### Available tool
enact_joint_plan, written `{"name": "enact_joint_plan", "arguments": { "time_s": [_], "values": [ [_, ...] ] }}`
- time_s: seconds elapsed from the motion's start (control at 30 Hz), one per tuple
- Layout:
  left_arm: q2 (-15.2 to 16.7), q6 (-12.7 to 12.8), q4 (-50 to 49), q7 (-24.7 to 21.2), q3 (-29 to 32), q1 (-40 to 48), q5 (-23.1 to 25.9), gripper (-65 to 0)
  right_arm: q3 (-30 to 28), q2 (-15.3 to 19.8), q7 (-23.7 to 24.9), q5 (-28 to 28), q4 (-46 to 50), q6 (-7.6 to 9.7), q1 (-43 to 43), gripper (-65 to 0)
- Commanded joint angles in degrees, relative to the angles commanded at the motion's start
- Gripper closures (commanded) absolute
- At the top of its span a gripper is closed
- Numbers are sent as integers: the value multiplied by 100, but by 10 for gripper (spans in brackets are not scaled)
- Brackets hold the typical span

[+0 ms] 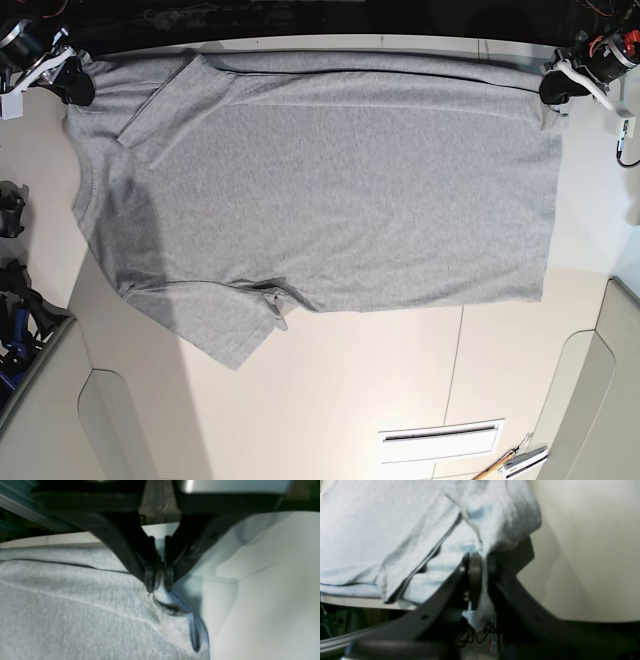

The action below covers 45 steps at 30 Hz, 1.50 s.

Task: Fold the T-shirt properly
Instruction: 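Lay the folded edge down and open both grippers, then grasp the shirt's hem edge with both grippers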

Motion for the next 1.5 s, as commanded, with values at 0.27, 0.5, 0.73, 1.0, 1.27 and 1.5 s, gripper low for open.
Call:
{"name": "enact_joint_plan", "arguments": {
  "time_s": [0.27,0.5,0.73,1.0,1.27,1.5],
  "values": [
    [-2,0,0,15,-46,2,-177,-250,90,2,146,-46,2,-7,20,-334],
    [-4,0,0,11,-1217,-22,-879,-296,879,48,153,-48,2,-17,800,-334],
    [-85,0,0,-273,-1425,-212,-796,-362,584,240,675,-837,-63,-138,2151,-334],
    [-448,0,-188,-625,-1025,-1119,-83,-398,-986,297,1379,-2138,-1644,-219,4059,-334],
    [-833,0,-1578,-1154,-15,-2638,704,-398,-1641,396,2223,-3014,-4527,-214,5871,-334],
    [-1084,0,-3893,-1515,1075,-4448,1283,-398,-1641,396,2605,-3506,-5622,-216,6172,-334]
  ]
}}
